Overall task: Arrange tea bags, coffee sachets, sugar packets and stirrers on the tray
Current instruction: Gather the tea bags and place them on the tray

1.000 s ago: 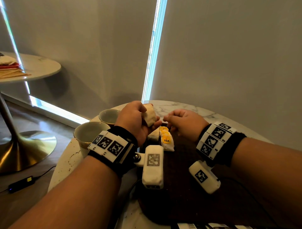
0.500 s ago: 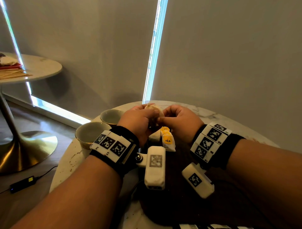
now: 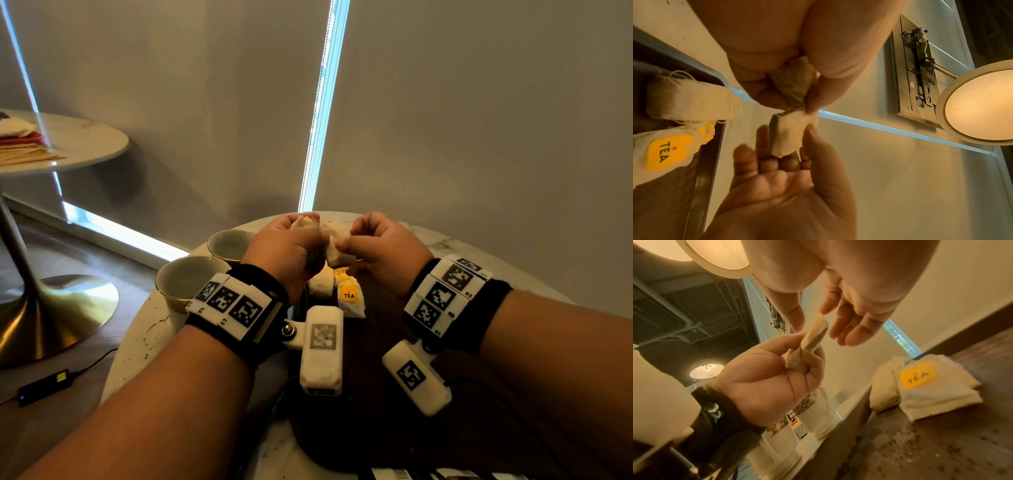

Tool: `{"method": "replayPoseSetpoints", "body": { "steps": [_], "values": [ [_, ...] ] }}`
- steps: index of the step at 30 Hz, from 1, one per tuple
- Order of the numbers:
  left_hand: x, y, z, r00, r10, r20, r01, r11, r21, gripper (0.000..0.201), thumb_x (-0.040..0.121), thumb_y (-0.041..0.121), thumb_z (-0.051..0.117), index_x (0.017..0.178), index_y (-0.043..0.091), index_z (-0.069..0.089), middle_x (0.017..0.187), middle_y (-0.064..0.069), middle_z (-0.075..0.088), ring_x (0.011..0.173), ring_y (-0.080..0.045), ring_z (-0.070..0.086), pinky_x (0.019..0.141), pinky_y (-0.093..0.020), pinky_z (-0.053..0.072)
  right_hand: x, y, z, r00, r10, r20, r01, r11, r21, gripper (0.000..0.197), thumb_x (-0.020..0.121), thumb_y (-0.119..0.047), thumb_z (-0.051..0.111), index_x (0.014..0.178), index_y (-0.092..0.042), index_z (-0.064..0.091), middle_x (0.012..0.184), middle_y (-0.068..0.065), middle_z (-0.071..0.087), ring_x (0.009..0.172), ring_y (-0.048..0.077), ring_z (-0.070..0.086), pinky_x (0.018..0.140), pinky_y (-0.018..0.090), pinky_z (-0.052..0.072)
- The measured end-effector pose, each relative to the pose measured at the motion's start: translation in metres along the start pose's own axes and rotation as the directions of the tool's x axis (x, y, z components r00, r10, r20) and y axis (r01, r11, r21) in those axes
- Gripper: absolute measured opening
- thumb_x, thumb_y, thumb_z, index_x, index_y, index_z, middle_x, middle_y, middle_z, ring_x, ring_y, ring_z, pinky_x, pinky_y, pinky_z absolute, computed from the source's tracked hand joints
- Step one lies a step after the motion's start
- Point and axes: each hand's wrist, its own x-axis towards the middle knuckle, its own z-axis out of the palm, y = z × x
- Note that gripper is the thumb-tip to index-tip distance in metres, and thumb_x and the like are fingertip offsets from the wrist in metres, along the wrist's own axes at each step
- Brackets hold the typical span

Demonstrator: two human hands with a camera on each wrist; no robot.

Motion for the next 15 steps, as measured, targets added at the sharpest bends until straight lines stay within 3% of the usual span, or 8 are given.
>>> {"method": "replayPoseSetpoints", "body": {
  "steps": [3, 6, 9, 12, 15],
  "values": [
    [-0.001, 0.000, 0.001, 1.000, -0.003, 0.009, 0.003, 1.000, 0.009, 0.029, 0.091, -0.004, 0.061, 0.113, 0.015, 0.063, 0.114, -0.019, 0.067, 0.097, -0.031, 0.069, 0.071, -0.033, 0.059, -0.001, -0.007, 0.000, 1.000, -0.012, -0.020, 0.013, 1.000, 0.027, 0.028, 0.082, 0.010, 0.062, 0.087, -0.015, 0.053, 0.084, 0.010, 0.058, 0.074, 0.028, 0.058, 0.059, 0.036, 0.052],
    [-0.002, 0.000, 0.001, 1.000, 0.005, 0.012, -0.005, 1.000, 0.005, 0.030, 0.091, -0.007, 0.059, 0.112, 0.014, 0.062, 0.110, -0.019, 0.066, 0.089, -0.029, 0.065, 0.068, -0.032, 0.056, -0.002, -0.011, -0.002, 0.999, -0.030, 0.024, 0.031, 0.998, -0.049, 0.029, 0.081, 0.016, 0.055, 0.078, -0.012, 0.060, 0.075, 0.012, 0.061, 0.069, 0.030, 0.056, 0.056, 0.034, 0.049],
    [-0.001, 0.001, 0.002, 1.000, 0.011, -0.007, -0.011, 1.000, -0.009, 0.030, 0.091, -0.003, 0.061, 0.116, 0.013, 0.061, 0.098, -0.018, 0.063, 0.078, -0.024, 0.060, 0.068, -0.032, 0.052, -0.002, -0.008, -0.003, 0.999, -0.005, 0.042, 0.009, 0.995, -0.095, 0.038, 0.082, 0.016, 0.055, 0.076, -0.017, 0.072, 0.080, 0.008, 0.072, 0.074, 0.029, 0.064, 0.071, 0.042, 0.055],
    [-0.001, 0.003, 0.004, 0.994, 0.022, -0.105, -0.030, 0.997, -0.074, 0.018, 0.094, 0.007, 0.064, 0.111, 0.014, 0.061, 0.090, -0.009, 0.062, 0.075, -0.020, 0.058, 0.067, -0.032, 0.051, 0.000, -0.003, -0.002, 0.999, 0.038, -0.006, -0.039, 0.995, -0.092, 0.042, 0.081, 0.016, 0.054, 0.079, -0.019, 0.077, 0.081, 0.001, 0.074, 0.065, 0.018, 0.063, 0.062, 0.032, 0.054],
    [0.000, 0.005, 0.006, 0.984, 0.042, -0.174, -0.065, 0.990, -0.128, 0.011, 0.095, 0.011, 0.063, 0.105, 0.016, 0.061, 0.095, -0.008, 0.060, 0.080, -0.019, 0.060, 0.068, -0.031, 0.053, 0.004, -0.001, 0.001, 0.991, 0.136, 0.015, -0.130, 0.973, -0.192, 0.031, 0.087, 0.005, 0.059, 0.084, -0.019, 0.078, 0.089, 0.003, 0.074, 0.070, 0.015, 0.063, 0.062, 0.028, 0.052]
  ]
}}
